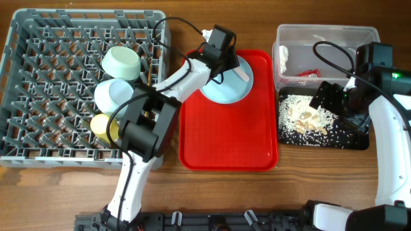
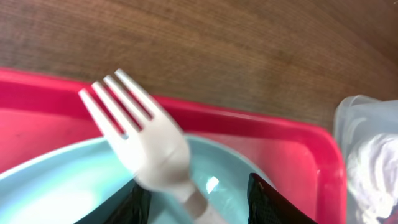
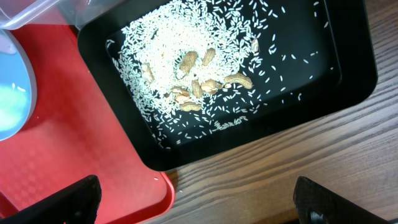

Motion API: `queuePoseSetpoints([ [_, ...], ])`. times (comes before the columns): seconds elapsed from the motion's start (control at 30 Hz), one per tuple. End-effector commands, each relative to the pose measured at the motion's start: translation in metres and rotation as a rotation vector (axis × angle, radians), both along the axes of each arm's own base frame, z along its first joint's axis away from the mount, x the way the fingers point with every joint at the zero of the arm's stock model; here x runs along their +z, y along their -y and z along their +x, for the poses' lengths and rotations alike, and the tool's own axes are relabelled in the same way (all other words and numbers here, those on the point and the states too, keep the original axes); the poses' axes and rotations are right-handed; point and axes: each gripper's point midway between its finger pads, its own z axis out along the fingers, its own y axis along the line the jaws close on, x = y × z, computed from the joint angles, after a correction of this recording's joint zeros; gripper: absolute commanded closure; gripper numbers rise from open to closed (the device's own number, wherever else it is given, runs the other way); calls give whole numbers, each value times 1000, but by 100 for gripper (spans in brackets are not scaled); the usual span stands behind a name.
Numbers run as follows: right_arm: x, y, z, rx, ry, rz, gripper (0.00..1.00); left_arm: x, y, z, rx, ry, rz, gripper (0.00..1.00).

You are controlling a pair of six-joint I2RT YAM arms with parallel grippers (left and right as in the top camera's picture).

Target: Sort waste into correct bins and load items into the dishwasher rack

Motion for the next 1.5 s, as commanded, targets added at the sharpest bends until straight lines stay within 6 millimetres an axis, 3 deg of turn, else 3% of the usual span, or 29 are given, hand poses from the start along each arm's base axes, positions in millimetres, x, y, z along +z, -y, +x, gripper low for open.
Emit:
queuePoseSetpoints([
  [0.0,3,0,-1,6,10,4,0,-27,1,-5,16,-40,28,49],
  [0.1,3,0,-1,11,10,4,0,-27,3,-5,15,-36,26,50],
  [0.23,3,0,-1,20,10,3,0,-24,4,-2,15,-22,17,65],
  [0.47,3,0,-1,21,10,2,0,-24,5,-2,15,-21,16,70],
  [0.63,3,0,-1,22,10,2,0,-23,9,-3,-1,-28,-4,83],
  [0.87,3,0,-2,23,9,2,0,-21,13,-4,-12,-27,-24,89],
  [0.97,3,0,-2,23,7,3,0,-21,14,-5,-19,-32,-31,96],
  [1.47,2,-1,-4,24,-1,4,0,-22,6,-14,-19,-82,-6,96],
])
